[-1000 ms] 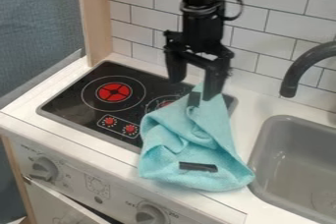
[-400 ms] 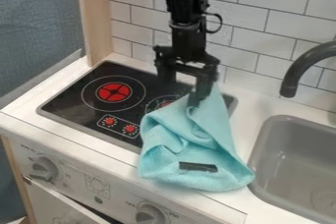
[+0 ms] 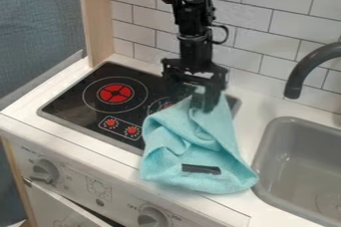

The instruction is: Unfold the cloth from left to top right

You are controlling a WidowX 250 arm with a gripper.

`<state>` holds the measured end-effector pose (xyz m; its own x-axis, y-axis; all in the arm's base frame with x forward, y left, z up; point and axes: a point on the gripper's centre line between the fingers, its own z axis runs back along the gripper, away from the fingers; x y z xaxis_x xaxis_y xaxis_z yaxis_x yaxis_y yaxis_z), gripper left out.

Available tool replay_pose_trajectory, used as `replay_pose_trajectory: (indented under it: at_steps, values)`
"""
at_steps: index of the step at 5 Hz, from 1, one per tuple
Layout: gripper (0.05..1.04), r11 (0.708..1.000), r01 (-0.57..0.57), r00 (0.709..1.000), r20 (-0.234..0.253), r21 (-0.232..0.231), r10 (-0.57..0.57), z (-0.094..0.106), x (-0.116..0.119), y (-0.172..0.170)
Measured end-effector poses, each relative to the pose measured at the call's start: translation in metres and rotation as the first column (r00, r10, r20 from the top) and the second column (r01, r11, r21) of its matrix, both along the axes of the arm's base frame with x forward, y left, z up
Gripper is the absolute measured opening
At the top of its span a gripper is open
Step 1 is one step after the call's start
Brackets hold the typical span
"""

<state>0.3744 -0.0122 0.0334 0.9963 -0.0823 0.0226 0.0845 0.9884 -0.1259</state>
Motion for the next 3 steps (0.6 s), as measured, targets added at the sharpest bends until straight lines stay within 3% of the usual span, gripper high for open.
replay_pose_trajectory:
  at_steps: [1, 3]
  values:
    - [0.938, 1.000, 0.010, 1.000, -0.011, -0.002, -0.010, -0.0034, 0.0019, -0.0009]
    - [0.342, 1.000, 0.016, 1.000, -0.014, 0.022, -0.016, -0.0041, 0.0017, -0.0011]
